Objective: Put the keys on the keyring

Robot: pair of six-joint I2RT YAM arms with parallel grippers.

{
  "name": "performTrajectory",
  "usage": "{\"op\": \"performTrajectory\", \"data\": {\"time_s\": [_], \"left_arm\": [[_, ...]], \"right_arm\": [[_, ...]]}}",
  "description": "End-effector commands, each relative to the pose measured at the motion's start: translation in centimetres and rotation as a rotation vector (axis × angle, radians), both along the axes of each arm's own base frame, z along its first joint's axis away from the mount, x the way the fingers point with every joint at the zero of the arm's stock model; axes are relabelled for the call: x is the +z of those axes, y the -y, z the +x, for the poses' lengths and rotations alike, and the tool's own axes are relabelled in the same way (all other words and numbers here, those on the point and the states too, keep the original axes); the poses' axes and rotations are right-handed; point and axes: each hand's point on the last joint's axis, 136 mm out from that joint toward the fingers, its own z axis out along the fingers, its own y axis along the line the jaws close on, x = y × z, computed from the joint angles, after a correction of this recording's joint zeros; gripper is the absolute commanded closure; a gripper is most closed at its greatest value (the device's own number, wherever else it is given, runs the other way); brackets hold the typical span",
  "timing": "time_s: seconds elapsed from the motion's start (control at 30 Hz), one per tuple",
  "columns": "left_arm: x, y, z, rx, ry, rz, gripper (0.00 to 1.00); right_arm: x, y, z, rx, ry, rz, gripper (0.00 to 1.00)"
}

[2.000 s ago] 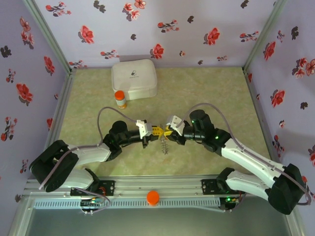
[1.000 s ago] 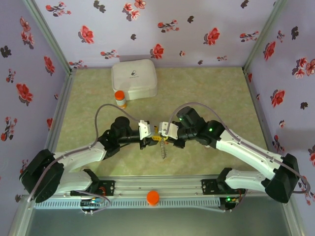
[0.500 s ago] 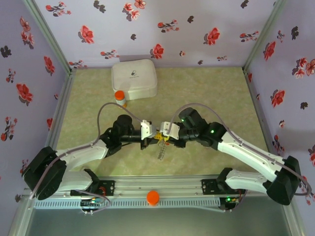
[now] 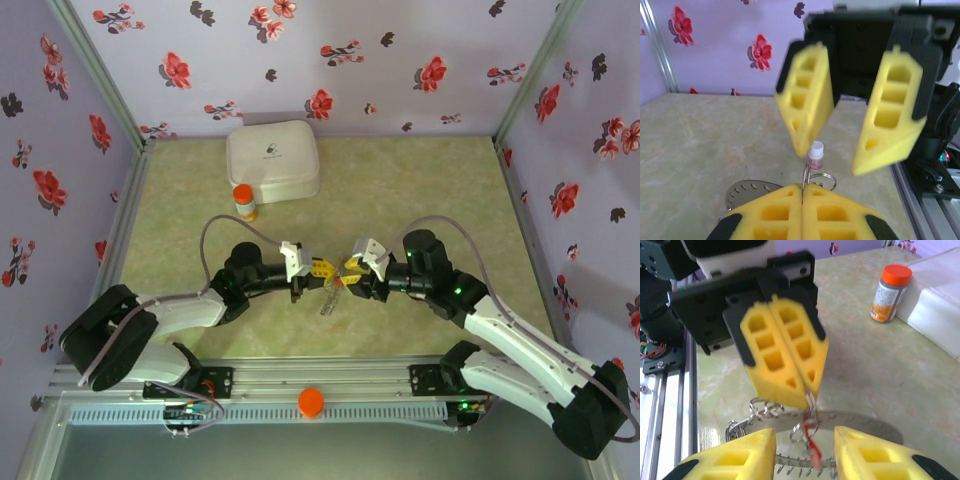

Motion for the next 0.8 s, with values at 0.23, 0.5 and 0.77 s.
{"op": "performTrajectory", "data": {"time_s": [0.23, 0.5, 0.77], "left_arm": [[2.7, -0.4, -0.1, 0.007, 0.049, -0.101, 1.00], [3.0, -0.4, -0.2, -0.001, 0.055, -0.106, 1.00], [3.2, -0.5, -0.2, -0.008, 0.032, -0.111, 1.00]], "right_arm": [[-0.9, 1.0, 0.5, -0.074, 0.013, -0.010, 0.61], [0.0, -1.0, 0.5, -0.011, -0.002, 0.058, 0.62], [-0.7, -1.3, 0.2, 0.022, -0.034, 0.023, 0.82]]}}
